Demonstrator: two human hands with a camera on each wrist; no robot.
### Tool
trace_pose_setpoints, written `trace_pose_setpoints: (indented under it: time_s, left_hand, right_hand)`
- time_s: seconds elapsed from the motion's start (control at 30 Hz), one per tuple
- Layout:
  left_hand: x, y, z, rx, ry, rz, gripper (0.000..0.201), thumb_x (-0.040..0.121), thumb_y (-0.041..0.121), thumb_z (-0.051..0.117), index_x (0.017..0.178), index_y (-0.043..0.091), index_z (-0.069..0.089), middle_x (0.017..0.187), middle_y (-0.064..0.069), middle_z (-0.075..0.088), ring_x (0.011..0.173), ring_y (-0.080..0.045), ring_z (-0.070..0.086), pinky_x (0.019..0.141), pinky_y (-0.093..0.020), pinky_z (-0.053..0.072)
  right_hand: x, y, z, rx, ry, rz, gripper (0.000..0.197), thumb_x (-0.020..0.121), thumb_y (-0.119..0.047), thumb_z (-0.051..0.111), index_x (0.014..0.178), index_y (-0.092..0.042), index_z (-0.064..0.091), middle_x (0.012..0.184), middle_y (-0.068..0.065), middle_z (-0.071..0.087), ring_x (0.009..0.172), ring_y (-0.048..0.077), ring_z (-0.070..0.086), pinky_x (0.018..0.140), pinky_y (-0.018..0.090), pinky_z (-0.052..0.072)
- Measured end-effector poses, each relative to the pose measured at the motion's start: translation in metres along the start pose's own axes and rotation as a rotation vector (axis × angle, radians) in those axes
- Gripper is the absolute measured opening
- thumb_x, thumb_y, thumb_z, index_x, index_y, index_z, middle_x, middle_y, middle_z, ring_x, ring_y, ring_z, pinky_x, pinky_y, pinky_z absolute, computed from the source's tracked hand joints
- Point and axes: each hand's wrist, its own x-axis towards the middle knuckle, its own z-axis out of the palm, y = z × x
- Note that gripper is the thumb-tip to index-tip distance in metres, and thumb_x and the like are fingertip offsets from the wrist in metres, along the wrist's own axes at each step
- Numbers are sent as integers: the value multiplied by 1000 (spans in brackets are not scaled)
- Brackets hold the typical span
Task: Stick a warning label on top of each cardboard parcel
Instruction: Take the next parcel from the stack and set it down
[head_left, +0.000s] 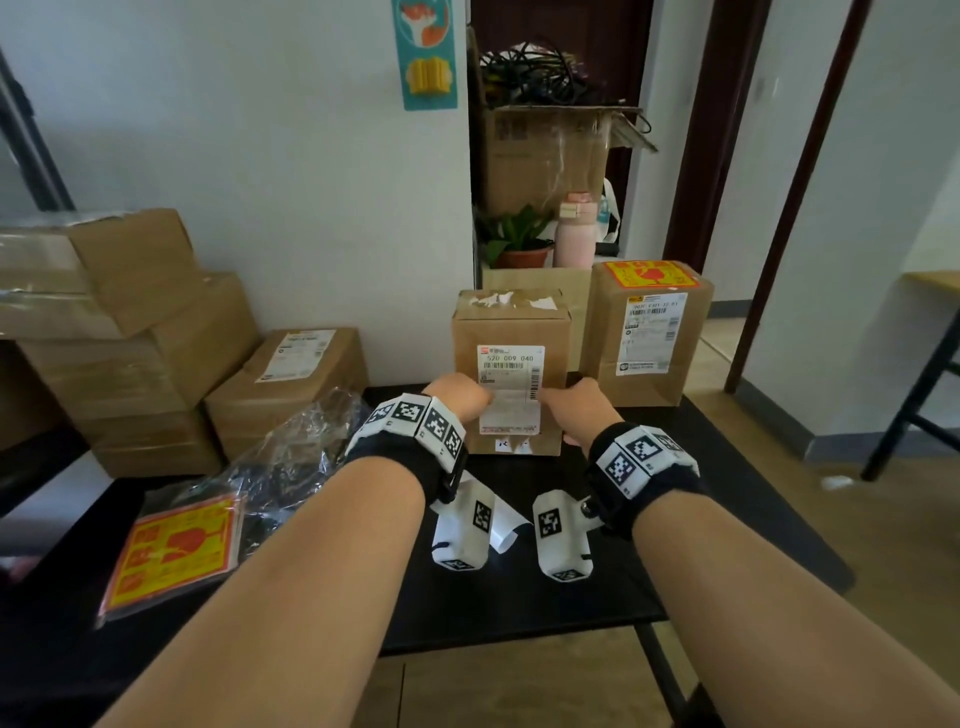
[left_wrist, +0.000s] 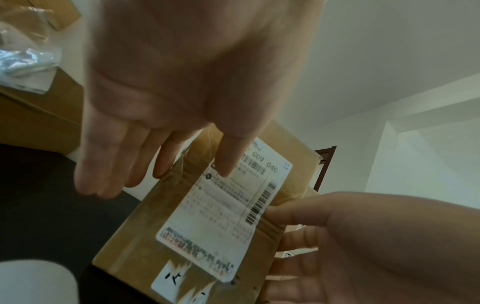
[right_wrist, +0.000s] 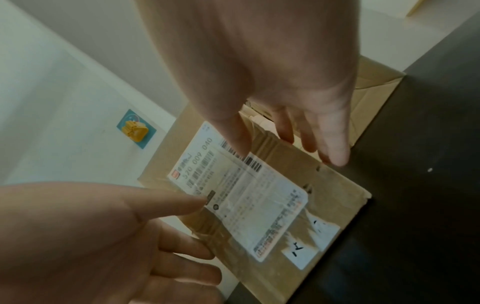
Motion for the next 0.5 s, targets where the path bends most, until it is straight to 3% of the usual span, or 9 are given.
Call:
trace_pose_setpoints:
  time_s: [0.1,0.17,0.2,0.27,0.33,0.37,0.43,0.5]
  left_hand:
    - [-6,-1,-3,51,12,-10,42,104,29,37,133,1,49,135,-17,53,105,-28,56,94,-34,46]
    - [-8,-2,-6,68,28,11,38,104,29,37,123,1,54,127,-18,56,106,-28,56,94,-34,45]
    - [-9,-4,-8,59,49,20,32,104,28,38,106,3,58,114,-17,58,104,-29,56,91,-34,45]
    - [-8,-7,-14,6,122,39,31,102,23,43,73,11,48,84,-9,55,92,-27,54,83,-33,46]
    - [-6,-13,-24,-60,224,57,30,97,18,48,67,14,46,72,-3,49,84,-25,54,80,-35,49]
    - [-5,-17,-29,-100,273,65,29,95,16,50,66,15,47,69,-2,49,82,-25,55,80,-37,51]
    - [-5,-25,-43,-190,330,92,30,93,15,51,64,20,45,67,3,47,83,-23,54,84,-38,53]
    - [-8,-33,-57,-257,376,107,32,92,12,50,64,25,44,67,6,46,84,-22,53,86,-39,53]
  right_hand:
    - [-3,2,1,-3,102,-36,63,82,-24,70,133,-3,38,131,17,52,115,34,56,92,43,52]
    - [-1,2,0,9,163,-87,53,77,-20,69,122,-3,46,125,17,56,106,33,60,90,44,54]
    - [-4,0,0,23,177,-125,45,75,-16,65,114,-2,49,118,16,58,99,31,61,85,42,55]
    - [-13,-8,0,51,205,-213,23,75,-7,55,96,-4,46,95,9,55,80,25,55,67,33,49]
    - [-31,-19,1,41,218,-306,10,79,-3,50,80,-11,43,75,2,45,63,18,44,55,28,36]
    - [-37,-24,3,38,211,-342,15,81,-3,48,74,-15,41,70,-1,41,59,16,40,53,26,32]
    - [-54,-35,9,24,172,-410,15,85,-5,48,76,-17,44,72,-2,46,64,16,47,54,26,35]
    - [-65,-44,18,-2,101,-452,6,90,-10,50,88,-16,52,85,1,57,81,20,59,70,33,50]
